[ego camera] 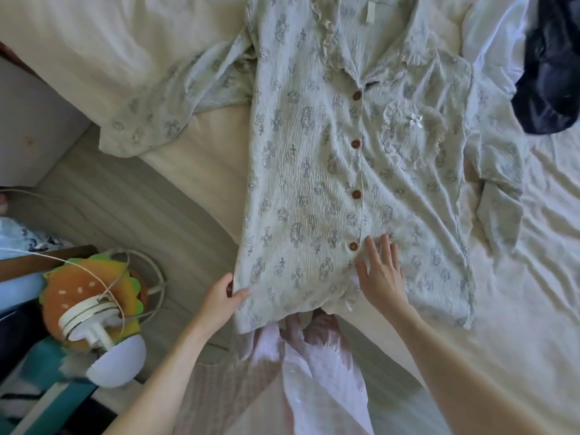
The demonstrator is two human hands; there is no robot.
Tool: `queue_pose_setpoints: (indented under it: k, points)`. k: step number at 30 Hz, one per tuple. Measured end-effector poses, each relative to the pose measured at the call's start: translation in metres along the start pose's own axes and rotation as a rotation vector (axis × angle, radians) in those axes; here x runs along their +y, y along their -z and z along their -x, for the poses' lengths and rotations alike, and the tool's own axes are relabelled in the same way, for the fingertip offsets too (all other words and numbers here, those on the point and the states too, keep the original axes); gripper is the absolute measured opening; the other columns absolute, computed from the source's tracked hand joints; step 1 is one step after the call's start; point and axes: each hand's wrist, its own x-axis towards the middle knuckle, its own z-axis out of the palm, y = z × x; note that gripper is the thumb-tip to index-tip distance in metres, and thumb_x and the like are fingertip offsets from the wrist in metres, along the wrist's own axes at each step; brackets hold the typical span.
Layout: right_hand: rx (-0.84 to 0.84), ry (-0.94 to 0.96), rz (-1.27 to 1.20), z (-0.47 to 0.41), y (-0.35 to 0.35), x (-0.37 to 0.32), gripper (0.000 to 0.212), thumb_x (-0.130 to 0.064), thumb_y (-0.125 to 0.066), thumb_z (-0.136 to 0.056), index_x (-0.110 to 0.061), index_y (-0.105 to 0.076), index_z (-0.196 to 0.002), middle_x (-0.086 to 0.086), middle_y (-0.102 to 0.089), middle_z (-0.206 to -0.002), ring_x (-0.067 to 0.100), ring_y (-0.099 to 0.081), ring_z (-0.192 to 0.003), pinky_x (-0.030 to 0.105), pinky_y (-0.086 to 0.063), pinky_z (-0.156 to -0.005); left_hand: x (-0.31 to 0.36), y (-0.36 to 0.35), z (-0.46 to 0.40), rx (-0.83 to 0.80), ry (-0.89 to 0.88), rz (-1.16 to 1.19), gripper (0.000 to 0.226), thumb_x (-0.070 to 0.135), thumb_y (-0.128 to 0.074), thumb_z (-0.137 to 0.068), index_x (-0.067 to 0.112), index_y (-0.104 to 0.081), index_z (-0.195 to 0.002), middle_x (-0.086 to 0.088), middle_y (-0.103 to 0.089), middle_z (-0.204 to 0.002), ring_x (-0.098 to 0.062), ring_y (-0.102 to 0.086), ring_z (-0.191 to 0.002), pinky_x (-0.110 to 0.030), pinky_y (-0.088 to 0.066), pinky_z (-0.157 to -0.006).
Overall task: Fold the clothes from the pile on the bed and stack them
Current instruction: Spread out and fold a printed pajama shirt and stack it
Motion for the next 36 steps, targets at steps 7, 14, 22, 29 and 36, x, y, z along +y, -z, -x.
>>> queue_pose_setpoints:
  k: [7,14,22,29,36]
  points:
    - [0.141,-0.015,0.047,-0.009,0.016,-0.038,0.063,-0.046,-0.028,-0.099,-0.025,-0.001,-0.152,0.001,0.007,-0.16,0.021,0.008,-0.146,0.055,0.003,-0.114,0.001,0.025,-0.021,0.071,0.088,-0.197,0.021,0.009,-0.053,-0.094,0.008,-0.056,-0.115,-0.006,-0.057,-0.099,-0.017,-0.054,-0.084,-0.025,-0.041,-0.073]
    - [0.208,0.286,0.183,-0.063,0.051,-0.136,0.061,-0.045,-0.029,-0.1,-0.029,0.001,-0.151,0.001,0.013,-0.159,0.022,0.014,-0.145,0.052,0.008,-0.115,0.096,0.089,-0.077,0.327,-0.21,-0.39,0.036,0.012,-0.048,-0.096,0.009,-0.048,-0.132,-0.009,-0.052,-0.129,-0.019,-0.053,-0.105,-0.025,-0.039,-0.085]
    - [0.236,0.455,0.201,-0.117,0.07,-0.227,0.061,-0.044,-0.028,-0.1,-0.032,0.003,-0.15,0.0,0.017,-0.158,0.022,0.017,-0.145,0.057,0.007,-0.115,0.183,0.124,-0.137,0.752,-0.501,-0.812,0.051,0.024,-0.061,-0.089,0.009,-0.038,-0.133,-0.018,-0.041,-0.133,-0.034,-0.045,-0.116,-0.044,-0.048,-0.084]
    - [0.185,0.445,0.092,-0.132,0.066,-0.238,0.068,-0.042,-0.031,-0.1,-0.03,0.014,-0.149,-0.001,0.015,-0.159,0.02,0.013,-0.146,0.055,0.003,-0.114,0.196,0.183,-0.16,0.675,-0.5,-0.607,0.021,0.017,-0.057,-0.091,0.005,-0.062,-0.108,-0.016,-0.056,-0.111,-0.031,-0.052,-0.102,-0.033,-0.037,-0.079]
    - [0.12,0.361,0.005,-0.139,0.072,-0.242,0.067,-0.047,-0.024,-0.1,-0.024,0.014,-0.149,-0.004,0.01,-0.159,0.016,0.005,-0.146,0.05,-0.001,-0.117,0.192,0.227,-0.127,0.809,-0.412,-0.244,0.02,0.02,-0.039,-0.1,0.006,-0.052,-0.107,-0.001,-0.054,-0.085,-0.02,-0.048,-0.077,-0.022,-0.029,-0.062]
